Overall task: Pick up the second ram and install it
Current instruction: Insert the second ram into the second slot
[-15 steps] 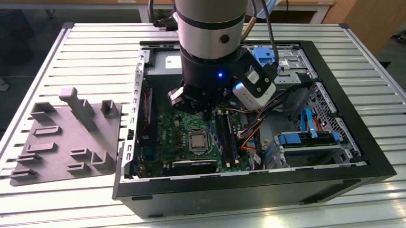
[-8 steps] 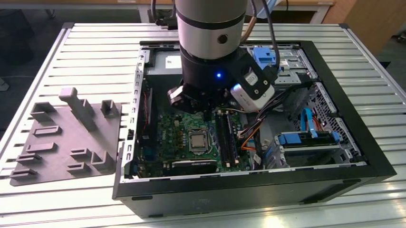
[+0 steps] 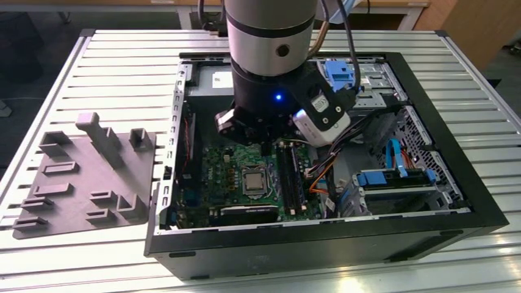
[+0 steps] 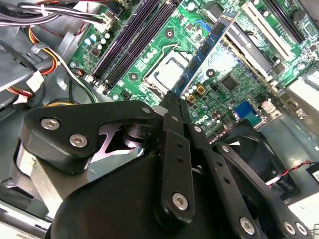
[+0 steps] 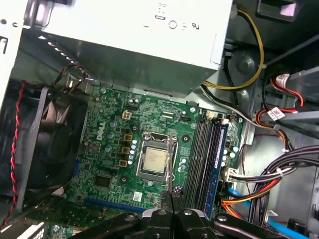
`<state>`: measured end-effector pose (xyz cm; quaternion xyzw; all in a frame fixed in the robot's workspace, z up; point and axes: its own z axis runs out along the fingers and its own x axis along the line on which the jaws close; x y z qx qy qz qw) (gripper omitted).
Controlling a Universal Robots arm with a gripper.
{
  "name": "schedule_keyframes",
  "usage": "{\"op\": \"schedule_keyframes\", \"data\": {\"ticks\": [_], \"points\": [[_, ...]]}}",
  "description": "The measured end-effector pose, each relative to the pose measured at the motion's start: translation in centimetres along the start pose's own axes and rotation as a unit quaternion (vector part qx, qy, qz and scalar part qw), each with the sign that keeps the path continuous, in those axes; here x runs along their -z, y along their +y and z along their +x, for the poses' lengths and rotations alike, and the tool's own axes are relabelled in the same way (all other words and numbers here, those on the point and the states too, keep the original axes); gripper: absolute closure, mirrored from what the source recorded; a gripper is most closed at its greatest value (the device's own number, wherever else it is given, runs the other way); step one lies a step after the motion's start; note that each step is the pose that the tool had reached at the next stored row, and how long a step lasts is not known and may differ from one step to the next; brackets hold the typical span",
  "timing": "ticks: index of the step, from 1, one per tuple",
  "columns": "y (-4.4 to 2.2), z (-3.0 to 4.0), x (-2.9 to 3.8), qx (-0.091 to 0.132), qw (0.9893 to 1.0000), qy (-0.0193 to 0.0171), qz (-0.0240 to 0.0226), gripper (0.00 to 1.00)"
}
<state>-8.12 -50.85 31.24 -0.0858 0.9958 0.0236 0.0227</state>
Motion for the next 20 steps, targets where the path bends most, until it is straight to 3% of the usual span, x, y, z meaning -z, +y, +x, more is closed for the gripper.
{"op": "schedule_keyframes", "data": {"ticks": [7, 15, 20], "points": [[0.0, 0.0, 0.0, -0.029, 0.9996, -0.0012, 0.0014, 0.88], [0.0, 0.0, 0.0, -0.06, 0.9982, -0.0026, 0.0029, 0.88], [0.0, 0.0, 0.0, -0.068, 0.9977, -0.0029, 0.0033, 0.88]]}}
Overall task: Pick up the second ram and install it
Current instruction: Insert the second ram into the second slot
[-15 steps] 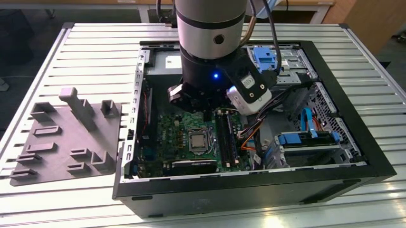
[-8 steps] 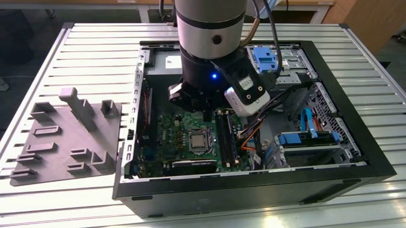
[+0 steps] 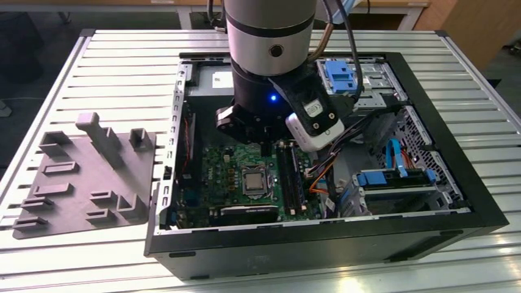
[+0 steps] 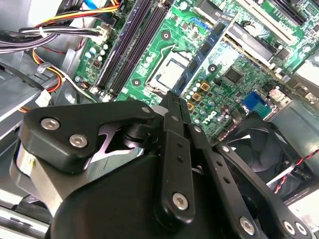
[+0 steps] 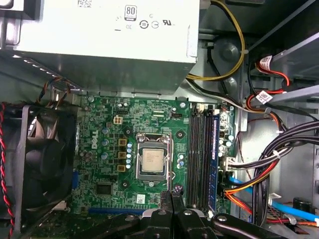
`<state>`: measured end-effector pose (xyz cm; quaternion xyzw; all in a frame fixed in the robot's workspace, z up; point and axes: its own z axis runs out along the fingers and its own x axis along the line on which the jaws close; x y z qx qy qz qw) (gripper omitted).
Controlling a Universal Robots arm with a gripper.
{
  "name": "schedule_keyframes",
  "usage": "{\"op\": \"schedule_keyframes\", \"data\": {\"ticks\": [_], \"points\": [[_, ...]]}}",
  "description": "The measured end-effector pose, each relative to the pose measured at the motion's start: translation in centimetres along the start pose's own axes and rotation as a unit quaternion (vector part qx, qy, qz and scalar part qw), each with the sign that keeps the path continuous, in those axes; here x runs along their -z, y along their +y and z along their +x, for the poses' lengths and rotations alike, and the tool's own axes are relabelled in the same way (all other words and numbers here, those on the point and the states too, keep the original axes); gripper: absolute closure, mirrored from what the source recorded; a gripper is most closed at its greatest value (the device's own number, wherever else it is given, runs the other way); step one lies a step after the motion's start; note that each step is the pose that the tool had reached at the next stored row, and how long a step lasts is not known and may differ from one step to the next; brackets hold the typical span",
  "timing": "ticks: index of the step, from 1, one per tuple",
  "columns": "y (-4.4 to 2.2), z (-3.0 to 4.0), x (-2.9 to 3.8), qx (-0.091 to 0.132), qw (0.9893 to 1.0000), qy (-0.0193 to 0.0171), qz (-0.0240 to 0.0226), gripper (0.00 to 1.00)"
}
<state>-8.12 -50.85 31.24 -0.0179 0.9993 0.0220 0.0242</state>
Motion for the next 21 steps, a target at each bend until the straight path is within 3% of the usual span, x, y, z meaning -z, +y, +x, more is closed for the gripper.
{"op": "schedule_keyframes", "data": {"ticks": [6, 11, 21], "points": [[0.01, 0.0, 0.0, 0.0, 1.0, -0.0001, -0.002, 0.88], [0.01, 0.0, -0.01, 0.0, 1.0, -0.0003, -0.0067, 0.88], [-0.02, -0.3, -0.13, 0.0, 1.0, -0.0003, -0.007, 0.88]]}}
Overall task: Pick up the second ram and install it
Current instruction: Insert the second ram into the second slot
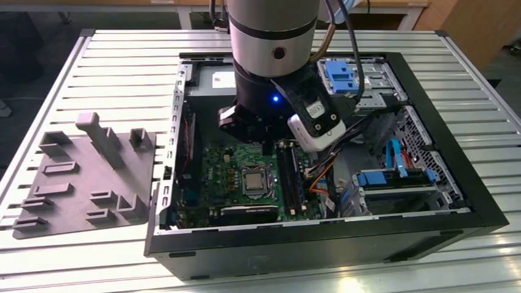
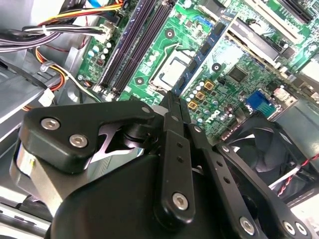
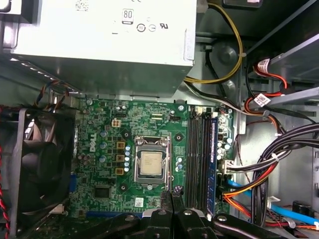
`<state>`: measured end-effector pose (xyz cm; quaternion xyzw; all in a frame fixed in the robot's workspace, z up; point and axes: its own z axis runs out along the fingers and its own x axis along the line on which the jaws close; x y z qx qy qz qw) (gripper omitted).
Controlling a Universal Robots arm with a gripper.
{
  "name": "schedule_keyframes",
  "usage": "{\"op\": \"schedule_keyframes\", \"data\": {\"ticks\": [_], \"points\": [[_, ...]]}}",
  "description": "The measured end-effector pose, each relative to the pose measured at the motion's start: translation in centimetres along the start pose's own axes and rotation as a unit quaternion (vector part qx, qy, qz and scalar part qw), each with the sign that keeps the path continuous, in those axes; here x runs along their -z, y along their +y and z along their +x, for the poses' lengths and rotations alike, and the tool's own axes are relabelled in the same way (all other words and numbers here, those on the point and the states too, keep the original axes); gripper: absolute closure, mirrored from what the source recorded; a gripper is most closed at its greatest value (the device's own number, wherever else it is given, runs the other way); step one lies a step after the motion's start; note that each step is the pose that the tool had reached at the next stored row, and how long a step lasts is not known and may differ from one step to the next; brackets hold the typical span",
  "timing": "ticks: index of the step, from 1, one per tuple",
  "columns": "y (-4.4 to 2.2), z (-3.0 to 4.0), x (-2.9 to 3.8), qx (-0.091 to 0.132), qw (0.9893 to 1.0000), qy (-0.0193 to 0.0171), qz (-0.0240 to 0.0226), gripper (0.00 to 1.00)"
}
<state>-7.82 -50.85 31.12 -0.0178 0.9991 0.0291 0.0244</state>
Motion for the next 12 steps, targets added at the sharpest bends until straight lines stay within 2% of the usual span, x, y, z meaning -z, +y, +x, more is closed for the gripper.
{"op": "schedule_keyframes", "data": {"ticks": [12], "points": [[-0.03, -0.86, -0.05, 0.0, 1.0, 0.0001, 0.0001, 0.88]]}}
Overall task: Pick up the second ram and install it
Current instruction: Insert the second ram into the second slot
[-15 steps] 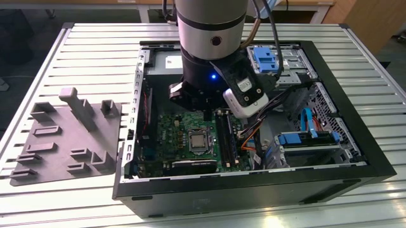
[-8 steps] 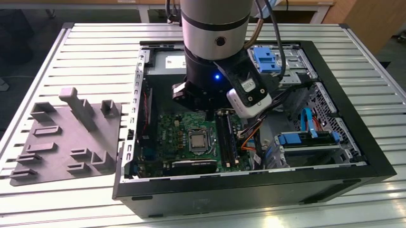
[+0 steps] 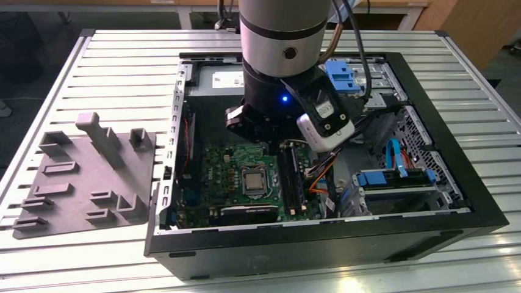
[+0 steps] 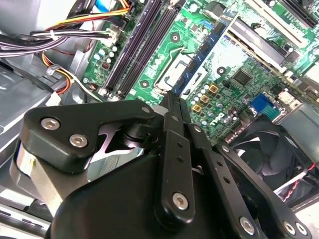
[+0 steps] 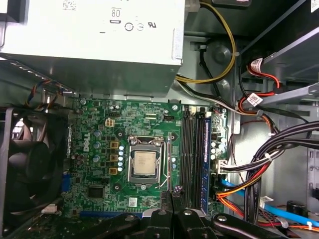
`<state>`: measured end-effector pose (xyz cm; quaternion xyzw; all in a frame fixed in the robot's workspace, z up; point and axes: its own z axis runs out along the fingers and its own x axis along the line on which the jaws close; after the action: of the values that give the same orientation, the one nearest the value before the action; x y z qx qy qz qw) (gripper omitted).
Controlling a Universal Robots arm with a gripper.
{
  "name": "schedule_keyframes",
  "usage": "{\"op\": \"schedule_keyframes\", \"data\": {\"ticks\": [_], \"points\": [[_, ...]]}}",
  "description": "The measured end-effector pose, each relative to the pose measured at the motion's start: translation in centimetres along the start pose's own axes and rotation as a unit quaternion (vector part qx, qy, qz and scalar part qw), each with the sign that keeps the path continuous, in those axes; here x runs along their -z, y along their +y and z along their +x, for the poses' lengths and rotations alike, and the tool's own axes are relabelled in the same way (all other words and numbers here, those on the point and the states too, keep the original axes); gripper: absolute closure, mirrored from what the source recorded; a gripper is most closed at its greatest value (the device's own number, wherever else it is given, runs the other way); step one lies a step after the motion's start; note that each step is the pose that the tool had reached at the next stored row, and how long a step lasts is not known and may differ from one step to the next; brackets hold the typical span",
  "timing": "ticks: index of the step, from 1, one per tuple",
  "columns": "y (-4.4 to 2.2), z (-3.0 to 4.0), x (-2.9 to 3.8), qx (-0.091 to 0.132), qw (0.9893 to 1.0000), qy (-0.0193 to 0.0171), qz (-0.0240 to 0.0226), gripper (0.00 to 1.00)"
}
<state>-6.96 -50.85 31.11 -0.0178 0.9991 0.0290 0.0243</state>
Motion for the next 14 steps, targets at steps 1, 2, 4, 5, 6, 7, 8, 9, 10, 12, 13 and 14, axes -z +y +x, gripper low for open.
{"op": "schedule_keyframes", "data": {"ticks": [1, 2, 4, 5, 6, 7, 8, 9, 10, 12, 13, 14], "points": [[0.0, -0.08, -0.01, 0.0, 1.0, 0.0, 0.0, 0.88], [-0.01, -0.15, -0.01, 0.0, 1.0, 0.0, 0.0, 0.88], [-0.01, -0.29, -0.02, 0.0, 1.0, 0.0, 0.0, 0.88], [-0.01, -0.35, -0.02, 0.0, 1.0, 0.0, 0.0, 0.88], [-0.02, -0.42, -0.02, 0.0, 1.0, 0.0, 0.0, 0.88], [-0.02, -0.49, -0.03, 0.0, 1.0, 0.0, 0.0, 0.88], [-0.02, -0.56, -0.03, 0.0, 1.0, 0.0, 0.0, 0.88], [-0.02, -0.62, -0.03, 0.0, 1.0, 0.0001, 0.0, 0.88], [-0.02, -0.68, -0.04, 0.0, 1.0, 0.0, 0.0, 0.88], [-0.03, -0.79, -0.04, 0.0, 1.0, 0.0001, 0.0, 0.88], [-0.03, -0.85, -0.05, 0.0, 1.0, 0.0001, 0.0, 0.88], [-0.03, -0.93, -0.05, 0.0, 1.0, 0.0, 0.0, 0.88]]}}
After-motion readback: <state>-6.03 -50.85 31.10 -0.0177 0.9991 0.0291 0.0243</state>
